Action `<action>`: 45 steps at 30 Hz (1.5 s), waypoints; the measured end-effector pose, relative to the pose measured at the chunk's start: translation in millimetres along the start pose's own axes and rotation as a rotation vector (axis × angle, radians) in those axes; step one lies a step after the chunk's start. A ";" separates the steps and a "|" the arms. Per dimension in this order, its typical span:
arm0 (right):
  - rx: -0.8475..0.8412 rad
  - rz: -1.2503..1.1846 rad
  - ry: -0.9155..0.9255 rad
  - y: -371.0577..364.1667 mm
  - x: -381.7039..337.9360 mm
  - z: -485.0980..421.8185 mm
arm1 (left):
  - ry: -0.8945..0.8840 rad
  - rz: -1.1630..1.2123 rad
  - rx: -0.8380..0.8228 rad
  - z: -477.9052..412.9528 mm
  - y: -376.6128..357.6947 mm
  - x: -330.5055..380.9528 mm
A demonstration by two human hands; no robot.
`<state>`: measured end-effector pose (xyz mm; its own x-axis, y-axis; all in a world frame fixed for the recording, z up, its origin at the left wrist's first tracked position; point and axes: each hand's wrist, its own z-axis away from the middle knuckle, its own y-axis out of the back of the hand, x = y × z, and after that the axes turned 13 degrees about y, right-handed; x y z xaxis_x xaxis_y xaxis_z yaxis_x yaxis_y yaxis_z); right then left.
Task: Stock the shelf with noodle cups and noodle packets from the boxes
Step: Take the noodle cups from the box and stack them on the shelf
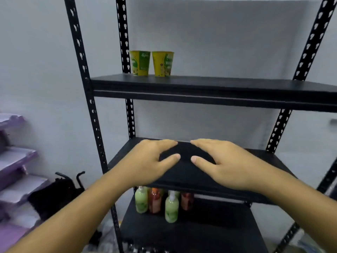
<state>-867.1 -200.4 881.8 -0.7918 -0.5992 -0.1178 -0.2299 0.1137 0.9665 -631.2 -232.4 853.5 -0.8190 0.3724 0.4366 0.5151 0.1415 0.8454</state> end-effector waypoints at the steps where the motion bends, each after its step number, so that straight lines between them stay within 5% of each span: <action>1: -0.020 -0.006 0.001 -12.8 1.6 12.7 | 0.015 0.005 -0.029 11.6 -14.3 1.2; 12: -0.354 -0.264 -0.179 -215.5 -12.2 158.7 | 0.287 0.062 -0.521 147.0 -208.3 -35.3; 24: -0.663 -0.378 -0.478 -373.3 -35.7 194.2 | 0.450 -0.002 -0.906 213.0 -328.3 -108.1; 34: -0.725 -0.417 -0.687 -427.5 -10.8 208.7 | 0.397 -0.083 -1.061 207.5 -395.7 -137.3; 45: -0.761 -0.450 -0.716 -534.3 94.5 242.4 | 0.498 -0.026 -1.022 191.5 -530.9 -152.0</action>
<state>-956.3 -125.8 299.0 -0.9216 0.1546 -0.3561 -0.3655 -0.6546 0.6617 -731.7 -188.6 279.4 -0.9534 -0.0584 0.2961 0.2361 -0.7552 0.6114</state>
